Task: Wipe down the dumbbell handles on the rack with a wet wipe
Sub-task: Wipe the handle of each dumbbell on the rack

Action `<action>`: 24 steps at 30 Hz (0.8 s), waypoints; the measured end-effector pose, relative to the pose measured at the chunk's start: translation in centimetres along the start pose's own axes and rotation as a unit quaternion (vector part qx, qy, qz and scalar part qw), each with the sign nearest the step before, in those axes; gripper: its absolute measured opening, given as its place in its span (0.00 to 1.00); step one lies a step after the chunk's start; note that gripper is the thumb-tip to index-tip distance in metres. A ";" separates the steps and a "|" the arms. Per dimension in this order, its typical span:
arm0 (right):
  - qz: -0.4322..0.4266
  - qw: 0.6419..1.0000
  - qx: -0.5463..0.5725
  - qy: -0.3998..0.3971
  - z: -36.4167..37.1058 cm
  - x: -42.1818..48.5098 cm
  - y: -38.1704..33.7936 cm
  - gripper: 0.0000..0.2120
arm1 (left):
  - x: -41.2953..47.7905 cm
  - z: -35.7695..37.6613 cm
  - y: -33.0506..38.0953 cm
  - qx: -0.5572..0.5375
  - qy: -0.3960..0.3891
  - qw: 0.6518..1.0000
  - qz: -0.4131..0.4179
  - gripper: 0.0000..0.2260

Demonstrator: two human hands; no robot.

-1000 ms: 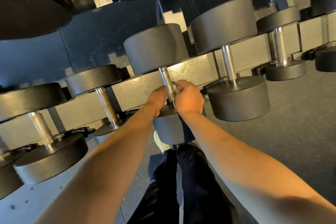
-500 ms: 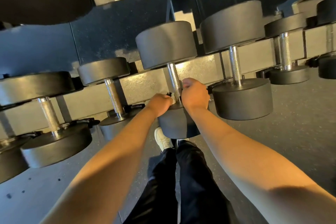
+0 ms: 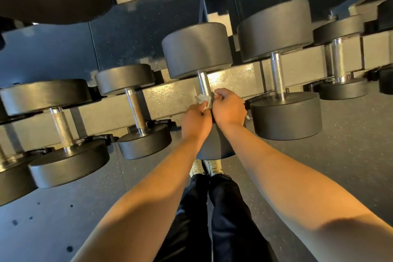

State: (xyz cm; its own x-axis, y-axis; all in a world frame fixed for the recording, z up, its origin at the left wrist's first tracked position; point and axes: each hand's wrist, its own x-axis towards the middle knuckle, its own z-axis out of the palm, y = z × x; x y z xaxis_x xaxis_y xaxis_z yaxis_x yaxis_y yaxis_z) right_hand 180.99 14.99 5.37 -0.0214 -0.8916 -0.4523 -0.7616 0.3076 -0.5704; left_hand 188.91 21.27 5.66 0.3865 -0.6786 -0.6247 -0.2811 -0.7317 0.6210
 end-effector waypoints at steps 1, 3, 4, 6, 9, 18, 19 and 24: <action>0.003 1.000 0.004 -0.005 -0.1 -0.1 0.0 0.15 | -0.5 0.1 -0.2 0.011 -0.009 1.000 0.003 0.13; 0.003 1.000 0.010 -0.017 -0.3 -0.3 0.1 0.15 | -1.2 0.0 -0.5 0.011 -0.018 1.000 -0.009 0.16; -0.001 0.999 0.007 -0.031 -0.3 -0.6 0.2 0.15 | -1.3 -0.2 -0.5 0.008 -0.023 1.000 -0.019 0.17; -0.010 0.997 0.005 -0.079 -0.7 -1.3 0.4 0.15 | -1.4 -0.7 -0.3 -0.029 -0.032 0.999 -0.028 0.14; 0.001 0.990 0.044 -0.134 -2.1 -2.6 -0.3 0.17 | -3.2 -2.3 0.5 -0.116 -0.017 0.993 -0.023 0.14; -0.062 0.969 0.099 -0.216 -7.0 -10.6 -8.6 0.17 | -12.6 -9.5 3.0 -0.207 0.040 0.977 -0.020 0.10; -0.068 0.966 0.092 -0.232 -7.4 -11.3 -9.4 0.16 | -13.5 -10.3 3.2 -0.217 0.059 0.974 -0.016 0.10; -0.093 0.950 0.078 -0.288 -8.4 -14.5 -13.0 0.11 | -16.3 -14.9 3.4 -0.234 0.149 0.961 0.014 0.08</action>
State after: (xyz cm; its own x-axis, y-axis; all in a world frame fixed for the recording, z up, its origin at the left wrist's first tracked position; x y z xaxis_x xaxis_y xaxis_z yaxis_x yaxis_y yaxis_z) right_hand 185.79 21.10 25.10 0.4953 -0.6202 -0.6083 -0.6110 0.2490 -0.7515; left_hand 194.77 30.79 25.03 0.6390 -0.5976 -0.4842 0.1038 -0.5568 0.8241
